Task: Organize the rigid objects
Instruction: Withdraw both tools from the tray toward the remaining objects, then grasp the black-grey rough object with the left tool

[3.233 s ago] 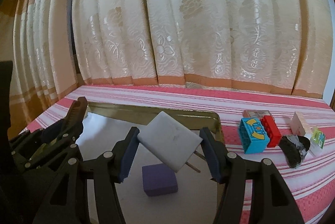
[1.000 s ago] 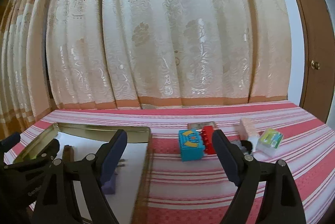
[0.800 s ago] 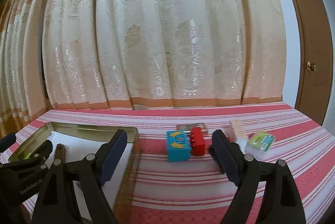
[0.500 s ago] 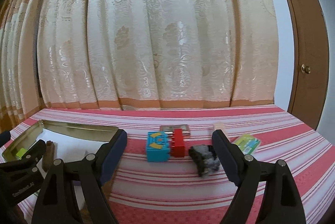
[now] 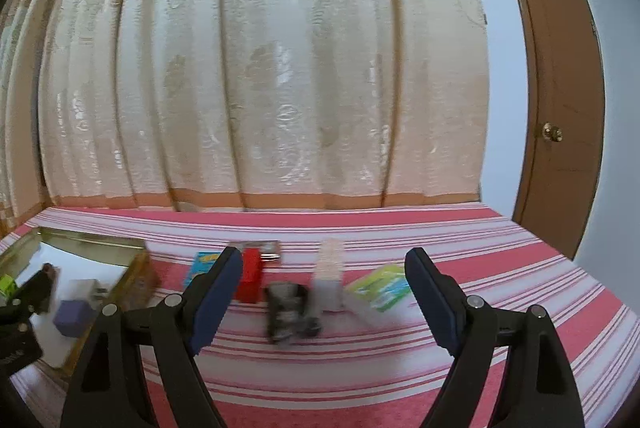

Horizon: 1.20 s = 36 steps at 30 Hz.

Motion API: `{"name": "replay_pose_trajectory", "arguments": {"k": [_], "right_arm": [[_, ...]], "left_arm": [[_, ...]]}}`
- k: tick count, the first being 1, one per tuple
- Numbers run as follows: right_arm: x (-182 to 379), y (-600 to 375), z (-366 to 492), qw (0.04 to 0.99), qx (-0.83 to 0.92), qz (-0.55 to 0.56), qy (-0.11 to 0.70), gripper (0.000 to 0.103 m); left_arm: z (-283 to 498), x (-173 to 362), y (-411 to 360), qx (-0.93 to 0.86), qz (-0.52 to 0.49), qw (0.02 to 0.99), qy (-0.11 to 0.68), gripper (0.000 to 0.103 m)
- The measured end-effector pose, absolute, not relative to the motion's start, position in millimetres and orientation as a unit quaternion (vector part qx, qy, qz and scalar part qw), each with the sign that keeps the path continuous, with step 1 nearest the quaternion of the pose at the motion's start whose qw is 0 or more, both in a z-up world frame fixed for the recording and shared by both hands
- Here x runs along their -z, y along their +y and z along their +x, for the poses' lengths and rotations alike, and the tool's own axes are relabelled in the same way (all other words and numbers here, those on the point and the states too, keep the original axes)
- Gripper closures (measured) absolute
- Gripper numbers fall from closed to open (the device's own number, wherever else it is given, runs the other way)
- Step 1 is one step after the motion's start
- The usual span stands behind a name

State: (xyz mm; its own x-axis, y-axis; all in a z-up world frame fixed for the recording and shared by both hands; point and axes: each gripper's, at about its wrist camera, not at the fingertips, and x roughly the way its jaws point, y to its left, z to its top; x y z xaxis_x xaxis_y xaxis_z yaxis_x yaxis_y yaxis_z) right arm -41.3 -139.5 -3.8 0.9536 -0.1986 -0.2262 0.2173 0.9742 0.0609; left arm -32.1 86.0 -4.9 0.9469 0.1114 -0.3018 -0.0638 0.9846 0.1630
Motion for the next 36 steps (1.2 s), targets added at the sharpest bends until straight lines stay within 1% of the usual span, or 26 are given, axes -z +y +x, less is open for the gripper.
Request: {"name": "replay_pose_trajectory", "arguments": {"k": [14, 23, 27, 28, 35, 36], "right_arm": [[11.6, -222.6, -38.4, 0.974, 0.163, 0.072, 0.136, 0.018], [18.8, -249.7, -31.6, 0.971, 0.146, 0.092, 0.164, 0.018], [20.2, -255.7, -27.5, 0.971, 0.133, 0.098, 0.173, 0.018], [20.1, -257.2, -26.8, 0.971, 0.133, 0.099, 0.172, 0.018], [22.4, -274.2, -20.8, 0.968, 0.134, 0.111, 0.179, 0.018], [22.8, -277.2, -19.4, 0.968, 0.134, 0.113, 0.181, 0.018]], "left_arm": [[-38.5, 10.3, 26.2, 0.011, 0.111, 0.981, 0.159, 0.0], [-34.8, 16.3, -23.7, 0.059, 0.145, 0.973, 0.171, 0.001], [-19.8, 21.9, -47.2, 0.079, 0.148, 0.965, 0.203, 0.002], [-15.6, 23.7, -52.7, 0.083, 0.149, 0.962, 0.212, 0.004], [19.3, 34.8, -88.3, 0.111, 0.143, 0.945, 0.271, 0.01], [24.4, 37.0, -92.2, 0.112, 0.14, 0.943, 0.28, 0.013]]}}
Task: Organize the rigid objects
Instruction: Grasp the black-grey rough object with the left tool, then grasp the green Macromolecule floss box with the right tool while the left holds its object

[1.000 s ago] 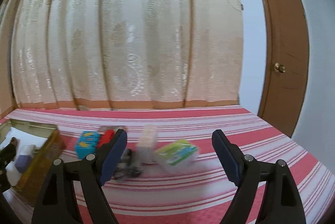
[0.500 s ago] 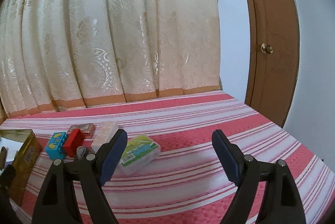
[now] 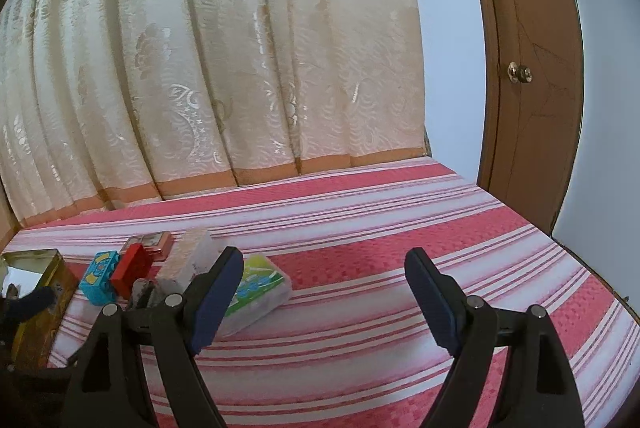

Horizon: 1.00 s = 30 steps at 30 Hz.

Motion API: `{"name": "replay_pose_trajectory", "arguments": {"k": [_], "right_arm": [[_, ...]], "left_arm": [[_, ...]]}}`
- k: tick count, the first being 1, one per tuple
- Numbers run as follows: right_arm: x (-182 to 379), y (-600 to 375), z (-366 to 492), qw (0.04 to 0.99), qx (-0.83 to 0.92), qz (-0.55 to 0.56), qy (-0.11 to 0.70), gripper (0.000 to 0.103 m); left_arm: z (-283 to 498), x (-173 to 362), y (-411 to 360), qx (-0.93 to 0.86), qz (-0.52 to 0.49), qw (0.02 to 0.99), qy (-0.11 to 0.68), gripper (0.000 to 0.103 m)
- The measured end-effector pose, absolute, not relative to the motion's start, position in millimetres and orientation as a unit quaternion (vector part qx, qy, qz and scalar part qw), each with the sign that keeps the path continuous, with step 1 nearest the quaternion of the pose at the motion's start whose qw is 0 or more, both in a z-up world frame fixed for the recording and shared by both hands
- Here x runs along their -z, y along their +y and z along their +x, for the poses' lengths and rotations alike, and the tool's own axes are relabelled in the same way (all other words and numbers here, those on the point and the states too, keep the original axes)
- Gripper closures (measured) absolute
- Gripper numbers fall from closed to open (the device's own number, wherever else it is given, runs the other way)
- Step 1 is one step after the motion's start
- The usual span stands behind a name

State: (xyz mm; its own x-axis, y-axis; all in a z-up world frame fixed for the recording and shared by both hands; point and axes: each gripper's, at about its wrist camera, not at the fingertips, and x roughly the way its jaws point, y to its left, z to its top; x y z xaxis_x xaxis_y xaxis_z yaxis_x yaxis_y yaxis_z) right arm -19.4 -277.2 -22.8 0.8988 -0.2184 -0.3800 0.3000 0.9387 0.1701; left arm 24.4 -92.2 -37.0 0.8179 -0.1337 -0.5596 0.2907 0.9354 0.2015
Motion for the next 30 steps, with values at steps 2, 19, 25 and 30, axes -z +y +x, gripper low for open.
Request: {"name": "replay_pose_trajectory", "arguments": {"k": [2, 19, 25, 30], "right_arm": [[23.7, -282.0, -17.2, 0.967, 0.133, 0.116, 0.185, 0.018], [29.3, -296.2, -12.4, 0.959, 0.133, 0.141, 0.208, 0.018], [35.1, -299.5, -4.3, 0.954, 0.109, 0.158, 0.232, 0.018], [39.3, -291.2, 6.7, 0.952, 0.069, 0.146, 0.26, 0.018]], "left_arm": [[34.5, 41.5, -97.4, 0.115, 0.133, 0.938, 0.298, 0.019], [86.2, 56.1, -111.3, 0.127, 0.067, 0.904, 0.403, 0.056], [77.0, 45.3, -89.5, 0.145, 0.019, 0.915, 0.376, 0.057], [46.7, 28.4, -79.6, 0.146, 0.044, 0.94, 0.306, 0.057]]}}
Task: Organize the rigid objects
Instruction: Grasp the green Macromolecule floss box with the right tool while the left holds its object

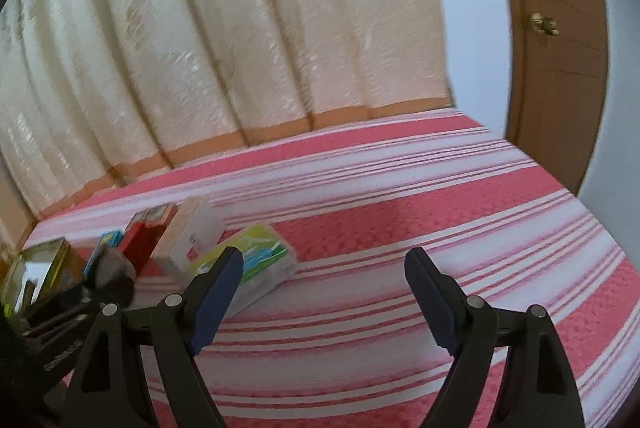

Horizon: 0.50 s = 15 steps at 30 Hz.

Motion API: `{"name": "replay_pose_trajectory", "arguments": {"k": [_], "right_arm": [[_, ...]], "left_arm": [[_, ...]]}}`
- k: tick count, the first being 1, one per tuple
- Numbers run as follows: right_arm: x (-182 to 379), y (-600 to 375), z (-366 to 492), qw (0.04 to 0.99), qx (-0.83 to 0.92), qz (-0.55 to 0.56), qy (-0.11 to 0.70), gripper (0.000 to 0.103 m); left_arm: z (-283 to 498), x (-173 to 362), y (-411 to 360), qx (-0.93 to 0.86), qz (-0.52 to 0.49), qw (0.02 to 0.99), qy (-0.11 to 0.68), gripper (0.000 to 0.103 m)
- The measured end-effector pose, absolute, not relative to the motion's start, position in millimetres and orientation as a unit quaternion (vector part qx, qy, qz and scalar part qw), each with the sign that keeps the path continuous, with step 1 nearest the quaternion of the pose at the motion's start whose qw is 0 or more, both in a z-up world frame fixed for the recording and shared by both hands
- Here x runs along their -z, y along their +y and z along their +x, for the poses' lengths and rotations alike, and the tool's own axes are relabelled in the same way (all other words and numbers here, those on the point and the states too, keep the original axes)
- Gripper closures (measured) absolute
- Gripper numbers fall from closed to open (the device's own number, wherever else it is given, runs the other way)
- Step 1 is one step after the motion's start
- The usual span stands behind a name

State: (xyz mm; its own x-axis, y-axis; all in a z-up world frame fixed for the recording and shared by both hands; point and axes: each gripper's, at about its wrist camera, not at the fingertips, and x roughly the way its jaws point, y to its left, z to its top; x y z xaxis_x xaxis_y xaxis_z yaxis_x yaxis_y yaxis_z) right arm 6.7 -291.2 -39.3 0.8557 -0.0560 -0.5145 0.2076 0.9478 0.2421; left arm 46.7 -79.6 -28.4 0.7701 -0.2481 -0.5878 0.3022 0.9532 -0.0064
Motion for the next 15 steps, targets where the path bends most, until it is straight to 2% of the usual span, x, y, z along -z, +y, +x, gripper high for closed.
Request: {"name": "replay_pose_trajectory", "arguments": {"k": [10, 15], "right_arm": [[46.4, -260.6, 52.6, 0.941, -0.003, 0.051, 0.335, 0.017], [46.8, -262.6, 71.4, 0.934, -0.052, 0.065, 0.349, 0.013]], "left_arm": [[22.2, 12.5, -50.4, 0.155, 0.04, 0.956, 0.245, 0.057], [21.6, 8.8, -34.7, 0.14, 0.024, 0.962, 0.233, 0.057]]}}
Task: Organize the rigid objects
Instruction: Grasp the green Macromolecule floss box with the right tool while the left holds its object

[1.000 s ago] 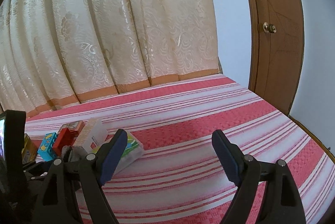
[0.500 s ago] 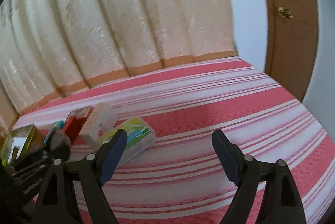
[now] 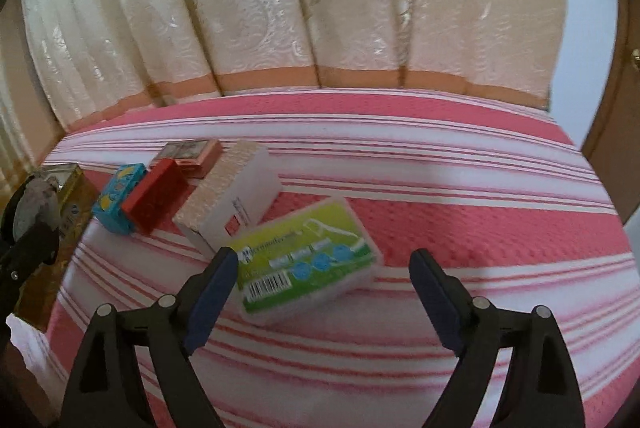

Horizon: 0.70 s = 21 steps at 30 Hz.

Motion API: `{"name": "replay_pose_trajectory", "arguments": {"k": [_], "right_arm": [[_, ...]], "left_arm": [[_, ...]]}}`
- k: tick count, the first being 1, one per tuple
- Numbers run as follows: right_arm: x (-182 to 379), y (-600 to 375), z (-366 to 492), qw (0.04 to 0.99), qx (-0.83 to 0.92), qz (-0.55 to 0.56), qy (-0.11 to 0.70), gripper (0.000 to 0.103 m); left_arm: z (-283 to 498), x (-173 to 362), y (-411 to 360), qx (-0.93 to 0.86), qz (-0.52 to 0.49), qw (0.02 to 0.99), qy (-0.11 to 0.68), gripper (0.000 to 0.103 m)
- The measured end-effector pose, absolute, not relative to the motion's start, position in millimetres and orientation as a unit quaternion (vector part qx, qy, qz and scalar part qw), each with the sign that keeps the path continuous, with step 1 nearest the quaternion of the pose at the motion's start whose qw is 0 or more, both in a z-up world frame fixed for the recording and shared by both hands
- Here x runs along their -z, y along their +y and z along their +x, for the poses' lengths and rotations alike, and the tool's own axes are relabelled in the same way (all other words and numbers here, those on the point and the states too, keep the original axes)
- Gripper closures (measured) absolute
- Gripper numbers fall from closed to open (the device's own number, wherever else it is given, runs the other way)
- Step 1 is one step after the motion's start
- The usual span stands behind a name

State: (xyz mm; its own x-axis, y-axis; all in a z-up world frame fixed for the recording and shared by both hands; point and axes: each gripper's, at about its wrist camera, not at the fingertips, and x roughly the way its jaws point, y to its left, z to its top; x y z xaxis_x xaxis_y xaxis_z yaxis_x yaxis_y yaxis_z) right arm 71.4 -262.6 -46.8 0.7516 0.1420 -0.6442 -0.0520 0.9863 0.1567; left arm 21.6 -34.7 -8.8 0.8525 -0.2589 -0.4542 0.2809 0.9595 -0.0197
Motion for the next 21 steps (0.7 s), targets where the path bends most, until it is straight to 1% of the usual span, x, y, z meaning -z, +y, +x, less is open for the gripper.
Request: {"name": "replay_pose_trajectory", "arguments": {"k": [3, 8, 10, 14, 18, 21], "right_arm": [[48.8, -258.4, 77.3, 0.928, -0.072, 0.066, 0.358, 0.012], [55.5, -239.8, 87.9, 0.92, -0.069, 0.029, 0.386, 0.012], [60.0, -239.6, 94.8, 0.914, -0.059, 0.026, 0.402, 0.016], [60.2, -242.3, 93.5, 0.915, -0.055, 0.031, 0.399, 0.017], [59.8, -256.6, 81.9, 0.917, -0.045, 0.084, 0.387, 0.017], [56.1, -268.1, 62.9, 0.925, -0.033, 0.137, 0.353, 0.017]], "left_arm": [[25.1, 10.2, -32.9, 0.138, 0.02, 0.961, 0.238, 0.057], [23.2, 10.4, -35.2, 0.137, 0.028, 0.962, 0.236, 0.057], [22.8, 12.0, -37.6, 0.135, 0.033, 0.962, 0.237, 0.057], [22.4, 14.0, -39.8, 0.133, 0.041, 0.961, 0.238, 0.057], [20.2, 12.6, -40.9, 0.13, 0.046, 0.964, 0.228, 0.057], [19.5, 12.2, -41.7, 0.128, 0.047, 0.966, 0.221, 0.057]]}}
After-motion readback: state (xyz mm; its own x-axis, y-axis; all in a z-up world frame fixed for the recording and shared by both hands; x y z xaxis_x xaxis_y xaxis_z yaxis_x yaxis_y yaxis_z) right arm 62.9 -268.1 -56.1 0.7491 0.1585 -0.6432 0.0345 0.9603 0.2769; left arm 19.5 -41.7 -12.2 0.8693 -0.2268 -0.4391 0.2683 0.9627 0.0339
